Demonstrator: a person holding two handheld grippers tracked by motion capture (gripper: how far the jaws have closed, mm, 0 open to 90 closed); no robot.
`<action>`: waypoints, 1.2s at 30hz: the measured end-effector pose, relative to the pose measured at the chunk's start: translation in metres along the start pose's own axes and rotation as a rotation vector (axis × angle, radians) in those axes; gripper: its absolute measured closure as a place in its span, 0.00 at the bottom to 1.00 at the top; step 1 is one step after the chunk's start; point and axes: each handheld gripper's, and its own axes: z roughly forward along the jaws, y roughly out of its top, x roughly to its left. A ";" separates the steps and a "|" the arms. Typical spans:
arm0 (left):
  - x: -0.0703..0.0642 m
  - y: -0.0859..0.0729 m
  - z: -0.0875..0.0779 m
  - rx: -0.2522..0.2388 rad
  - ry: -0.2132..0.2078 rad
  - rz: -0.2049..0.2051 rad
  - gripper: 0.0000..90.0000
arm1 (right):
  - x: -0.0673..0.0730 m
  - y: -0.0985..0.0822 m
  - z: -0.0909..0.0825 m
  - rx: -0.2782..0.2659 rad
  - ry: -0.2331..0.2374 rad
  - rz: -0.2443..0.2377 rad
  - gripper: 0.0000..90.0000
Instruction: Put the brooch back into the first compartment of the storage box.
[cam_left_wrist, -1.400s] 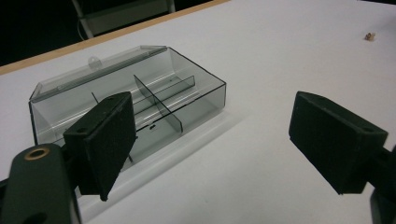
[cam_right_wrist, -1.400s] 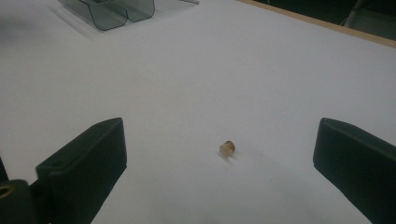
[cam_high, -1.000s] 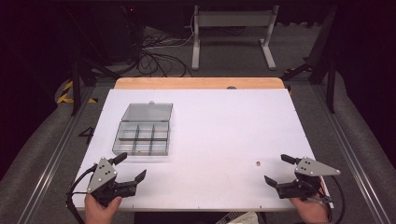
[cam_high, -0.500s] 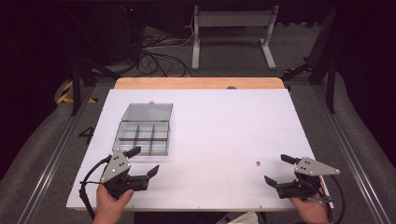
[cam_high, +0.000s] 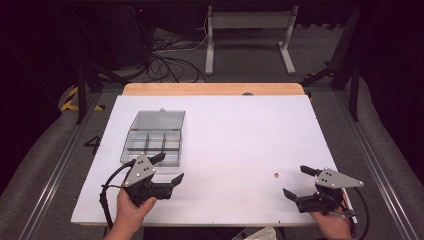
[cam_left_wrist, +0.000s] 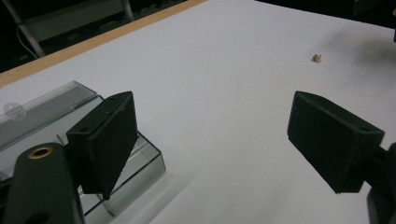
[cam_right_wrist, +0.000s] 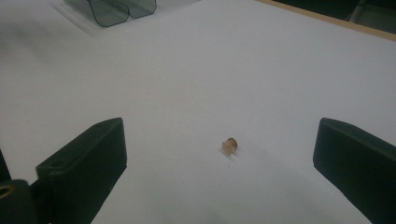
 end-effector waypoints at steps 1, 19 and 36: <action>-0.001 0.001 0.002 0.001 -0.003 0.004 0.19 | 0.000 0.000 0.000 0.000 0.001 0.000 0.04; -0.019 0.028 0.039 0.015 -0.072 0.043 0.19 | 0.000 -0.001 0.000 0.002 0.004 0.001 0.04; -0.041 0.051 0.078 0.032 -0.137 0.078 0.19 | 0.000 -0.001 -0.001 0.004 0.007 -0.001 0.04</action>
